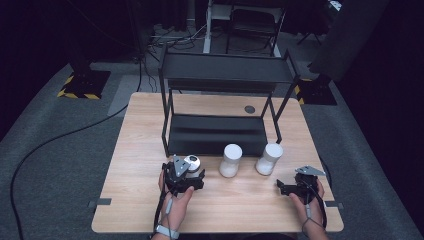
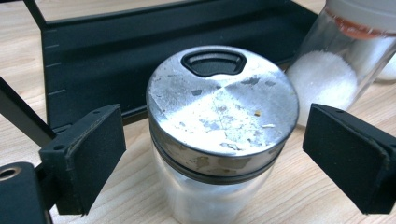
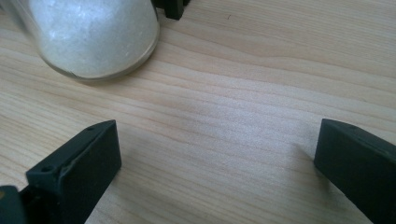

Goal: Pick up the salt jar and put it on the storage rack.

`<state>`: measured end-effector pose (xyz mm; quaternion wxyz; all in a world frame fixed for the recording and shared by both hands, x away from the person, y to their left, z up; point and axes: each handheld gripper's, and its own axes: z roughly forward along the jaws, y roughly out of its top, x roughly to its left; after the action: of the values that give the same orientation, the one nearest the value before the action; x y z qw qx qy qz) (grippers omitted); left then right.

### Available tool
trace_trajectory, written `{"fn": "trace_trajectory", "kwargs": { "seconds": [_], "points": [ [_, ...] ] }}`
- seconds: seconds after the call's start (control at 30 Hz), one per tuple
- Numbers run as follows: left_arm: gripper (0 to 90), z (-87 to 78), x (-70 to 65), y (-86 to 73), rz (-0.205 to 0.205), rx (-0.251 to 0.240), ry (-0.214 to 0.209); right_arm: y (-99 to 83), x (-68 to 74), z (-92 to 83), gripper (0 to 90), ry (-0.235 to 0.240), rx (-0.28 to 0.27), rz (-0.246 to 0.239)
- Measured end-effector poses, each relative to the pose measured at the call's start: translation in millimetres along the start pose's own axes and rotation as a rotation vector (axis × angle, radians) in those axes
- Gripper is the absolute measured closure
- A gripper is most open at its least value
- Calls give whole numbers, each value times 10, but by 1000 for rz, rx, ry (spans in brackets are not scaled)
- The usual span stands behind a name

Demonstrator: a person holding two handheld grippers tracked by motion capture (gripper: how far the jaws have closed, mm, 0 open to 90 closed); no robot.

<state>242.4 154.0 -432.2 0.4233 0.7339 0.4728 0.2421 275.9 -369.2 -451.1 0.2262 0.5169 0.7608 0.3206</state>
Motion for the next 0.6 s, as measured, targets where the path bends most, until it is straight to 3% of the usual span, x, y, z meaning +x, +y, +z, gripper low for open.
{"fn": "trace_trajectory", "kwargs": {
  "seconds": [0.2, 0.37, 0.6],
  "points": [
    [73, 84, -5, 60, 12, 55, 1, -1, 0, 0, 3, 0, 0, 0],
    [112, 123, -16, 82, 8, 73, 7, -1, 0, 0, 3, 0, 0, 0],
    [267, 178, -74, 104, 43, 98, 28, -1, 0, 0, 4, 0, 0, 0]
  ]
}}
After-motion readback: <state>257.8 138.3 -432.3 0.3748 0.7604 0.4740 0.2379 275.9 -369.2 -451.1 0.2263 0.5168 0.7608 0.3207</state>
